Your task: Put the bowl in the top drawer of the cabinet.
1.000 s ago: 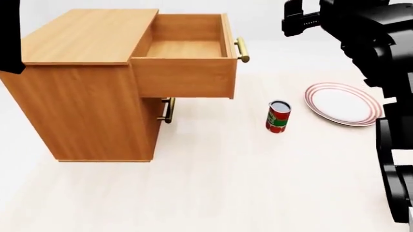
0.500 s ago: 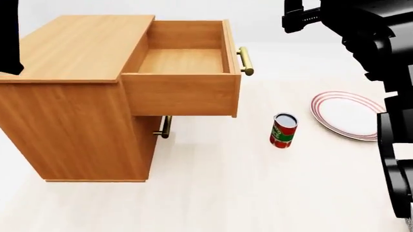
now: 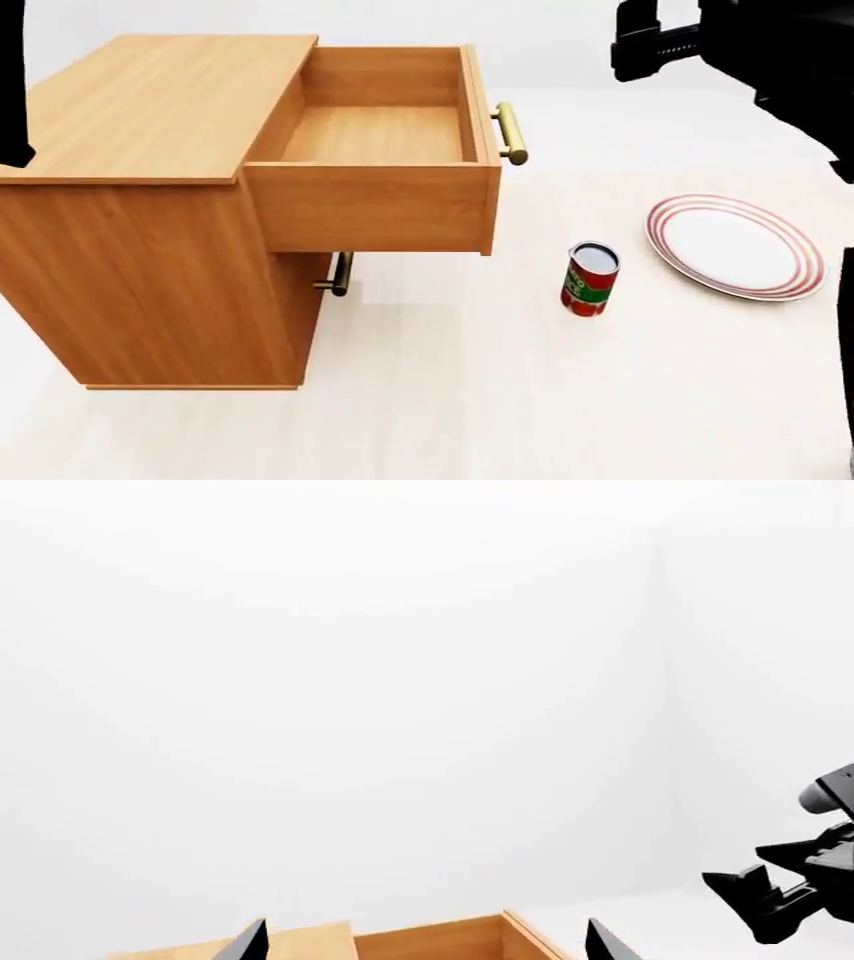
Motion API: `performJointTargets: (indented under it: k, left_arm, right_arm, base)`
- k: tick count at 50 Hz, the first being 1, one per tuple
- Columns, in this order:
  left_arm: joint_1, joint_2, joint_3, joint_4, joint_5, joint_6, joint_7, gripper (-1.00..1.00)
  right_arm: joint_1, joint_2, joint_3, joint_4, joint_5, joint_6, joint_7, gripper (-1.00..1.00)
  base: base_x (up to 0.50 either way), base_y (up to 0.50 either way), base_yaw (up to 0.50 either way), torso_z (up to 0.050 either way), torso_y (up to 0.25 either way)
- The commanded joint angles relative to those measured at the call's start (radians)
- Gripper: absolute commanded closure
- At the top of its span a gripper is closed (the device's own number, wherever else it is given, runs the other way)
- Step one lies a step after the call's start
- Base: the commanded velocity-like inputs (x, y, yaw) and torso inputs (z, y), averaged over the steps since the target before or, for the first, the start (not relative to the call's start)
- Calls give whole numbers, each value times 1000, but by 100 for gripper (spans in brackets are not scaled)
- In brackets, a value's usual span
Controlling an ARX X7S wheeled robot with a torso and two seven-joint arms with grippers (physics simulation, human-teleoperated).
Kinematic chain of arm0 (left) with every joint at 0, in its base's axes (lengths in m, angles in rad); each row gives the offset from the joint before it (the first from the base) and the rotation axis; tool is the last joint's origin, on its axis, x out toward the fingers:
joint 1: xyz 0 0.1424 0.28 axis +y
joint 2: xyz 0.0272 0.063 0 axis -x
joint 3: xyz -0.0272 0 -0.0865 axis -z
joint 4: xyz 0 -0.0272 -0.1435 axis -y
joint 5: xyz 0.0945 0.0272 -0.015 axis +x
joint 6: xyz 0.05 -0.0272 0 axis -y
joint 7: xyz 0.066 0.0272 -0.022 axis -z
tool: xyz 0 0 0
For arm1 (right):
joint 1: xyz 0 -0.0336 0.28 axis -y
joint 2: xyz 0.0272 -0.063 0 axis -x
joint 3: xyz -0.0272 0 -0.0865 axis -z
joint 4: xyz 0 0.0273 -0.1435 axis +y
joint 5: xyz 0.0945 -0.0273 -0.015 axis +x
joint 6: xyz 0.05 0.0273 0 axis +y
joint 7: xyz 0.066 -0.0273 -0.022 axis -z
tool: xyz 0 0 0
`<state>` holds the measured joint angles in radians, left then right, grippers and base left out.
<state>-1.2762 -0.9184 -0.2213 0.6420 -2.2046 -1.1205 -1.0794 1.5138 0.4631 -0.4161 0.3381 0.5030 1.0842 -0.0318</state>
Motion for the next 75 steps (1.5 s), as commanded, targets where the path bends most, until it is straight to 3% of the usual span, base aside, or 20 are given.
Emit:
performJointTargets:
  k: [1, 9, 19, 23, 32, 36, 41, 47, 52, 55, 58, 65, 75]
  left_arm:
    - [65, -33, -60, 25, -41, 15, -10, -100]
    - [144, -36, -125, 62, -71, 28, -28, -100]
    - [207, -8, -173, 115, -89, 54, -50, -100]
    - [212, -6, -172, 130, -101, 69, -57, -100]
    - [241, 7, -181, 155, -110, 76, -59, -100]
    - [266, 8, -209, 164, -120, 78, -62, -100]
    - [273, 11, -218, 167, -124, 85, -62, -100]
    - [273, 9, -222, 178, -134, 102, -68, -100]
    - [288, 7, -235, 192, -148, 115, -79, -100]
    - [287, 8, -233, 195, -150, 121, -80, -100]
    - [286, 5, -234, 196, -153, 126, -81, -100]
    - [303, 10, -245, 197, -148, 118, -76, -100]
    - [308, 8, -252, 194, -141, 113, -67, -100]
  right_arm:
    - [-60, 136, 95, -323, 127, 277, 43, -100]
    - [-96, 234, 216, -506, 227, 471, 94, -100]
    - [-97, 544, 199, -559, 1028, 479, 634, -100]
    - [-140, 662, 199, -596, 1253, 453, 774, -100]
    - [-289, 872, 242, -722, 1512, 344, 870, -100]
    - [-494, 979, 384, -804, 1568, 259, 848, -100]
    - [-828, 905, 803, -806, 1724, 403, 1018, -100]
    - [-1039, 865, 1042, -810, 1848, 484, 1135, -100]
    - [-1360, 876, 1313, -879, 1802, 486, 1045, -100]
    - [-1636, 875, 1576, -924, 1753, 486, 958, -100]
    - [-1797, 862, 1717, -959, 1706, 485, 894, -100]
    - [-1965, 816, 1810, -1033, 1572, 482, 771, -100]
    - [-2008, 747, 1714, -1093, 1372, 464, 647, -100]
  base:
    - [0, 0, 0, 0, 0]
    - [0, 0, 0, 0, 0]
    - [0, 0, 0, 0, 0]
    - [0, 0, 0, 0, 0]
    - [0, 0, 0, 0, 0]
    - [0, 0, 0, 0, 0]
    - [0, 0, 0, 0, 0]
    - [0, 0, 0, 0, 0]
    - [0, 0, 0, 0, 0]
    - [0, 0, 0, 0, 0]
    - [0, 0, 0, 0, 0]
    - [0, 0, 0, 0, 0]
    - [0, 0, 0, 0, 0]
